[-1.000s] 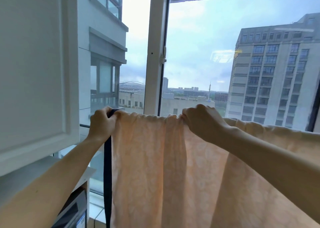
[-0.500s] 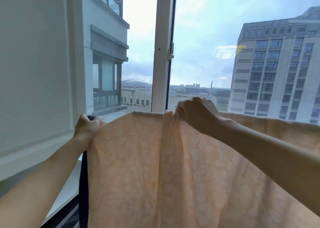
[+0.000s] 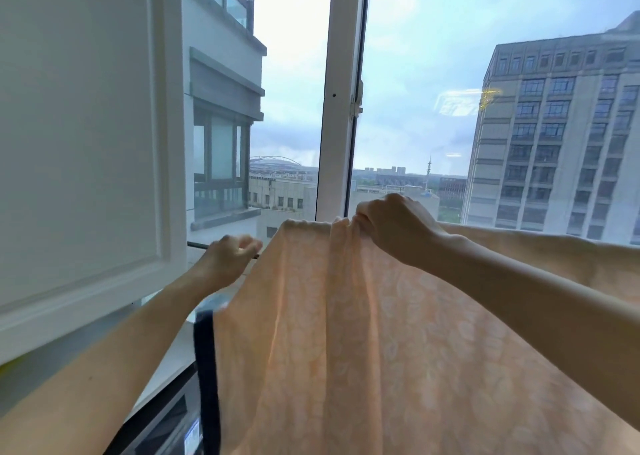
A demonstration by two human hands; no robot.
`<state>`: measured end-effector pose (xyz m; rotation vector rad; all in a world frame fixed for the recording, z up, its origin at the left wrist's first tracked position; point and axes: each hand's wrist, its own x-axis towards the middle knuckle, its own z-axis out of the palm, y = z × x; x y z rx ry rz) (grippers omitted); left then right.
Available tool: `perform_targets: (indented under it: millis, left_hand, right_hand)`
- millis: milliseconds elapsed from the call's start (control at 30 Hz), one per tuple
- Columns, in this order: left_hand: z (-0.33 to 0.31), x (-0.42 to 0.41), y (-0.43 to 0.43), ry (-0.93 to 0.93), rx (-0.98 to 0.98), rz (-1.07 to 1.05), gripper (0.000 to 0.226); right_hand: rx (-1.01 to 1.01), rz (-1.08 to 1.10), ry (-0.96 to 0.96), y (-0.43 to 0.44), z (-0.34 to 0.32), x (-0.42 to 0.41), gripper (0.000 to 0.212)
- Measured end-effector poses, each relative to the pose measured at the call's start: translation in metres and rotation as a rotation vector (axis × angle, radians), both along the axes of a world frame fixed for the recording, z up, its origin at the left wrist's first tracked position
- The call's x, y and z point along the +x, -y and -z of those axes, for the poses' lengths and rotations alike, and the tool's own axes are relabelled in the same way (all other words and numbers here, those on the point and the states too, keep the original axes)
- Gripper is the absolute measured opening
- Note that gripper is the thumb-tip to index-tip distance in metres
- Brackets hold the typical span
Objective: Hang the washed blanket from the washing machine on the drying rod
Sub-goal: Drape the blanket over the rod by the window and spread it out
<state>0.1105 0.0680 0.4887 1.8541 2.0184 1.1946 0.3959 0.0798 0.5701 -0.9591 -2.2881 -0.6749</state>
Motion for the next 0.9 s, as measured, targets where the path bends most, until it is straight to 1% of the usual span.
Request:
perform_targets:
  millis: [33, 67, 100, 133, 200, 300, 367, 467, 533, 700, 800, 900]
  left_hand:
    - [-0.004, 0.007, 0.0, 0.121, 0.049, 0.128, 0.046]
    - [-0.008, 0.015, -0.001, 0.202, 0.075, 0.229, 0.045]
    - [-0.01, 0.022, -0.001, 0.219, 0.085, 0.283, 0.04]
    - [-0.011, 0.027, -0.003, 0.184, 0.109, 0.293, 0.034]
    - [-0.012, 0.031, -0.008, 0.101, 0.198, 0.246, 0.03]
    - [-0.012, 0.026, -0.014, 0.105, 0.324, 0.165, 0.026]
    - [-0.013, 0.02, -0.016, 0.174, 0.402, 0.076, 0.023]
    - [-0.013, -0.001, -0.016, 0.364, 0.481, -0.127, 0.02]
    - [-0.01, -0.023, -0.016, 0.424, 0.472, -0.215, 0.021]
    - [0.01, -0.056, -0.01, 0.377, 0.393, -0.313, 0.014]
    - [0.021, -0.061, -0.005, 0.392, 0.338, -0.245, 0.013]
    - [0.024, -0.059, -0.001, 0.369, 0.257, -0.113, 0.013]
  right_hand:
    - [0.006, -0.002, -0.002, -0.001, 0.001, 0.0, 0.026]
    - [0.014, -0.001, -0.003, -0.002, 0.002, 0.0, 0.026]
    - [0.018, -0.001, -0.006, -0.002, 0.002, 0.001, 0.027]
    - [0.018, 0.0, -0.007, -0.003, 0.002, 0.001, 0.027]
    - [0.017, 0.006, -0.008, -0.003, 0.002, 0.001, 0.027]
    - [0.041, 0.038, 0.002, -0.004, 0.002, 0.002, 0.027]
    - [0.063, 0.062, -0.007, -0.005, 0.001, 0.001, 0.025]
    - [0.073, 0.072, -0.032, -0.009, -0.002, -0.001, 0.023]
    - [0.083, 0.072, -0.04, -0.011, -0.003, -0.004, 0.023]
    - [0.077, 0.048, -0.027, -0.012, 0.002, -0.015, 0.028]
    - [0.026, 0.033, -0.028, -0.012, 0.003, -0.023, 0.03]
    - [-0.013, 0.006, -0.019, -0.014, 0.006, -0.032, 0.034]
